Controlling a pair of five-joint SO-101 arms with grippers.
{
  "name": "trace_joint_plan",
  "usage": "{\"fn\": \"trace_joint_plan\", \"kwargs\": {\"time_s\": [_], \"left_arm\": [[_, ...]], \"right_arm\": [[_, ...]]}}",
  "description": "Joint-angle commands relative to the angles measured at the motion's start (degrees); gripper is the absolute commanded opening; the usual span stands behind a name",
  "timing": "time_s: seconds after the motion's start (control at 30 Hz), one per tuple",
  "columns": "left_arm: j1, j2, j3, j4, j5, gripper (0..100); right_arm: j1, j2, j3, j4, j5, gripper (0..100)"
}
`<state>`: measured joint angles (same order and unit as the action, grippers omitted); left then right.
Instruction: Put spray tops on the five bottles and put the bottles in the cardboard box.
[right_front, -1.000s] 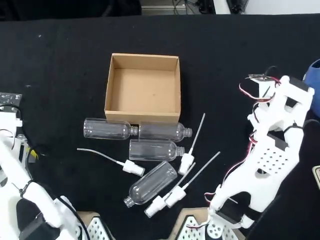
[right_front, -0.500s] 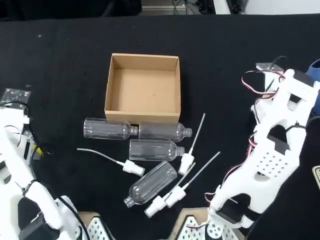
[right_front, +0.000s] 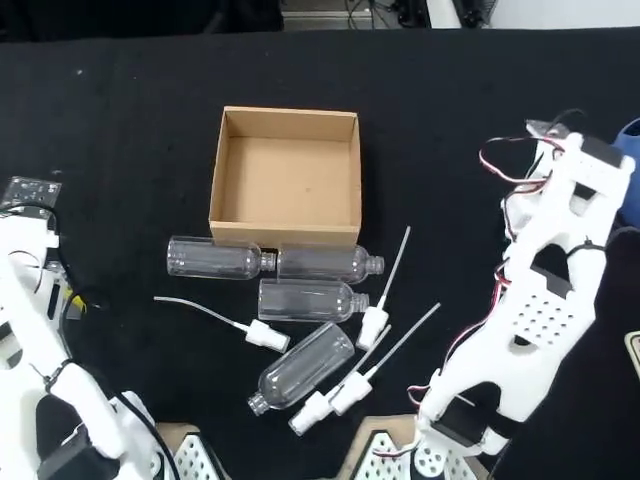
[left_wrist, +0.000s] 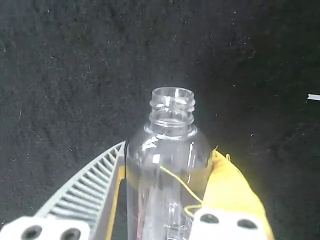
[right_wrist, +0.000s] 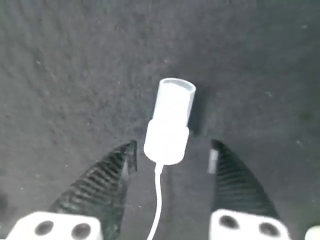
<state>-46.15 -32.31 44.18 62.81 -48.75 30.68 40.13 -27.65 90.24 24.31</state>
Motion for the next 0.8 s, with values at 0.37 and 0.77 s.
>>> {"fn": "trace_joint_plan", "kwargs": {"time_s": [0.37, 0.77], "left_arm": [[0.7, -1.5, -0.7, 0.5, 0.3, 3], [7.3, -2.9, -3.6, 0.6, 9.9, 3]], "right_arm": [[-1.4, 3.6, -4.5, -3.6, -4.6, 6.6], [-5.3, -16.2, -11.0, 6.3, -9.1, 1.0]]}}
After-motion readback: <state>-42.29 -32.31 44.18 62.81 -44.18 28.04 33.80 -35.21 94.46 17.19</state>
